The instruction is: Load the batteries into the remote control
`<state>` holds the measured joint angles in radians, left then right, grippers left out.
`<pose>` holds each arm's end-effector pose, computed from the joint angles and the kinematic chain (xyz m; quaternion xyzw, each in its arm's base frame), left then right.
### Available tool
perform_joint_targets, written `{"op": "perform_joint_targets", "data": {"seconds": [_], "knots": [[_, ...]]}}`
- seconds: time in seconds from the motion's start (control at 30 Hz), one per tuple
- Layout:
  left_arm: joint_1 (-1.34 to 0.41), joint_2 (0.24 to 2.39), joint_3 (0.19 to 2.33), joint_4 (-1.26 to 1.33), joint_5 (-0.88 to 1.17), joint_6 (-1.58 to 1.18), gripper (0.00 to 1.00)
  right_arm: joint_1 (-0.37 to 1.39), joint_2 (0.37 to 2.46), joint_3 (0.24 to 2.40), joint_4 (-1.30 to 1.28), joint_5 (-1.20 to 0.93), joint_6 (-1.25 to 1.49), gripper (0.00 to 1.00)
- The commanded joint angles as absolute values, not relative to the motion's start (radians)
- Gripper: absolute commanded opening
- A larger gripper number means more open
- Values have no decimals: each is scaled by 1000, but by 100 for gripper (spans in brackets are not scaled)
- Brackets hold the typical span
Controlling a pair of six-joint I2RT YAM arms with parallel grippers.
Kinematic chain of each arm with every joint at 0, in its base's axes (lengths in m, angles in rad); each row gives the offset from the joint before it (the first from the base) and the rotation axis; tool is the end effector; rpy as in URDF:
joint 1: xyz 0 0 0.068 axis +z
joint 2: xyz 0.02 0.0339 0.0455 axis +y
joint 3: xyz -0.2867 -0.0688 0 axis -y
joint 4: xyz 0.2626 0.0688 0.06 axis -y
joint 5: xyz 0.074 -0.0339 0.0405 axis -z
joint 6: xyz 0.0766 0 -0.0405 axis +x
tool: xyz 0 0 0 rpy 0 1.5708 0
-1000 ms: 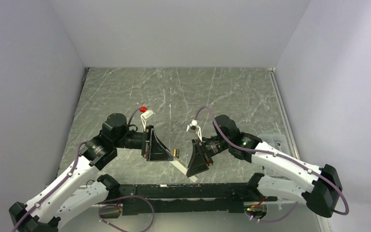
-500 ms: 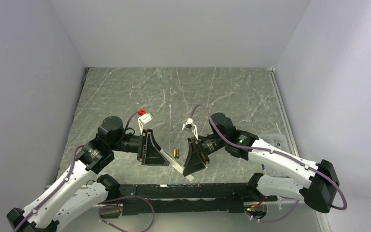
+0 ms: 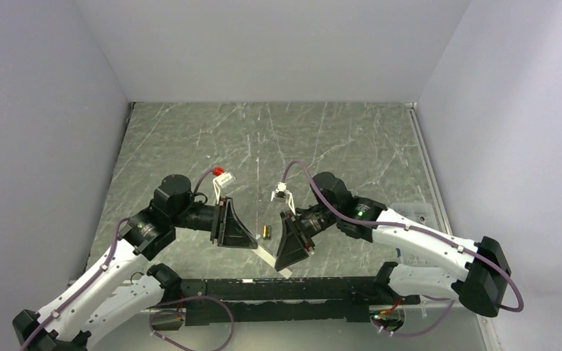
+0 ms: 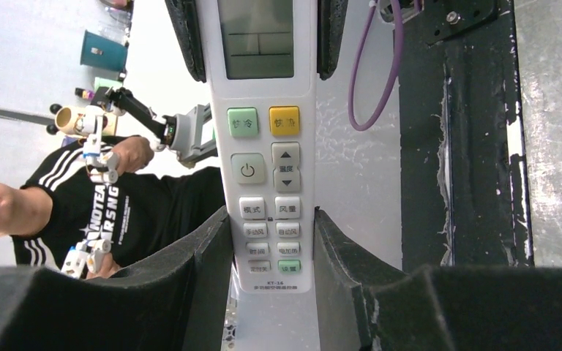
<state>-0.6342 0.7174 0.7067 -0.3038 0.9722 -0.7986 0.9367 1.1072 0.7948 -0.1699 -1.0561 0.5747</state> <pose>0.1064 -0.1568 0.3229 0.2149 0.7355 -0.6263 0.1436 0.0998 0.2482 0.2945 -0.3896 0.6800 0.6204 0.0299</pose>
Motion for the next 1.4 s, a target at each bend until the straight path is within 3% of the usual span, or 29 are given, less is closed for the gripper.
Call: {"op": "perform_joint_targets", "data": {"seconds": [0.0, 0.07, 0.13, 0.43, 0.57, 0.77, 1.0, 1.37], "knots": [[-633, 711, 706, -275, 984, -795, 22, 940, 1103, 844, -166, -1041, 549, 0], [-633, 708, 706, -287, 974, -791, 1, 940, 1103, 844, -172, -1031, 548, 0], [-634, 706, 707, -302, 956, -788, 0, 940, 1104, 850, -187, -1015, 542, 0], [-633, 640, 660, -271, 809, -884, 0, 939, 1029, 912, -403, -809, 406, 59], [-633, 620, 640, -272, 736, -945, 0, 937, 950, 902, -449, -705, 385, 71], [-631, 597, 613, -249, 643, -1049, 0, 939, 831, 859, -479, -529, 368, 77], [-629, 589, 541, -150, 614, -1212, 0, 939, 657, 733, -320, -408, 340, 78], [-629, 571, 482, -121, 590, -1355, 0, 942, 713, 747, -213, -449, 149, 76]]}}
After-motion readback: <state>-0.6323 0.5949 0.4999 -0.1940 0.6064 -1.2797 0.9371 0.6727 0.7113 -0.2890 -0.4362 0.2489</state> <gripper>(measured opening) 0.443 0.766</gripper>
